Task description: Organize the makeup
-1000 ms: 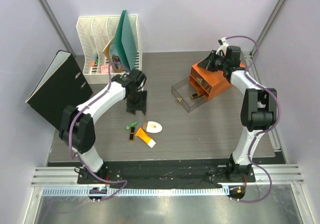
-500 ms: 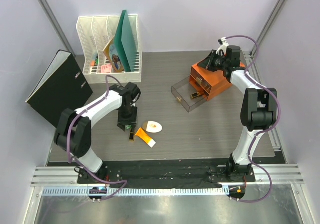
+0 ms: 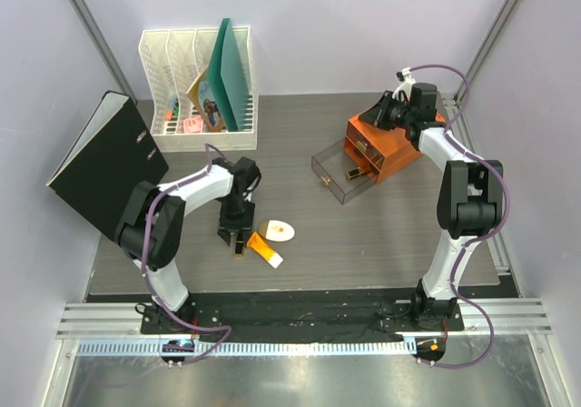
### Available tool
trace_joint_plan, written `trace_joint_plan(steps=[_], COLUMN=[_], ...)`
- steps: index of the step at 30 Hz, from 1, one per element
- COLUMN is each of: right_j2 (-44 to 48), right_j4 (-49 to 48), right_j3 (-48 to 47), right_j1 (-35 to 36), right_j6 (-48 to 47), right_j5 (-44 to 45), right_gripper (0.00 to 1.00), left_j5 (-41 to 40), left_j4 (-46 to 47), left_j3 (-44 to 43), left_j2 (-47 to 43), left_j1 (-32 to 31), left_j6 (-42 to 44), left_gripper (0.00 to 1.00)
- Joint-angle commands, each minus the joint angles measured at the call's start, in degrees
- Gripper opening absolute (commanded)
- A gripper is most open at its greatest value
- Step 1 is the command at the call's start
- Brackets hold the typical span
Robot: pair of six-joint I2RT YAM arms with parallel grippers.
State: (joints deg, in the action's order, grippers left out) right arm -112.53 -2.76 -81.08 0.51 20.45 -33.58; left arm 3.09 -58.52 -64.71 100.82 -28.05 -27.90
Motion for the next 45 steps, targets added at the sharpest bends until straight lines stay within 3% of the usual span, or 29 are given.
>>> trace_joint_plan(steps=[1, 7, 11, 14, 17, 25, 30, 38, 43, 45], right_j2=[-8.8, -8.8, -8.8, -8.9, -9.0, -9.0, -9.1, -9.1, -9.0, -9.0], right_j4=[24.9, 24.8, 24.9, 24.8, 24.8, 24.8, 24.8, 24.8, 24.8, 24.9], right_j3=[6.5, 6.5, 6.5, 6.4, 6.3, 6.3, 6.1, 6.1, 6.4, 6.3], right_j1=[0.5, 0.5, 0.5, 0.5, 0.5, 0.5, 0.5, 0.5, 0.5, 0.5], right_j6=[-4.5, -4.6, -4.5, -4.5, -4.5, -4.5, -4.4, -4.5, -4.5, -4.5], right_j5=[6.7, 6.7, 6.6, 6.7, 6.8, 6.8, 6.8, 6.8, 6.7, 6.7], right_gripper=[0.01, 0.01, 0.01, 0.01, 0.01, 0.01, 0.01, 0.01, 0.01, 0.01], left_j5=[1.0, 0.4, 0.7, 0.7, 1.1, 13.2, 22.6, 29.2, 30.7, 31.0], left_j4=[1.6, 2.1, 2.1, 1.5, 0.1, 7.4, 18.3, 21.5, 26.2, 27.0], left_j3=[-2.1, -2.4, -3.2, -5.2, -9.6, -24.9, -34.6, -56.6, -59.1, -59.3], left_j2=[1.7, 2.7, 2.8, 0.7, -1.5, -0.4, 8.5, 25.4, 30.6, 31.5], left_j1=[-0.3, -0.3, -0.3, -0.3, -0.3, -0.6, -3.0, -8.3, -9.0, -9.2], left_j6=[2.1, 2.9, 3.1, 3.6, 3.9, 0.1, -5.1, -9.5, -13.4, -13.8], left_gripper=[0.46, 0.38, 0.17, 0.08, 0.05, 0.04, 0.03, 0.04, 0.14, 0.26])
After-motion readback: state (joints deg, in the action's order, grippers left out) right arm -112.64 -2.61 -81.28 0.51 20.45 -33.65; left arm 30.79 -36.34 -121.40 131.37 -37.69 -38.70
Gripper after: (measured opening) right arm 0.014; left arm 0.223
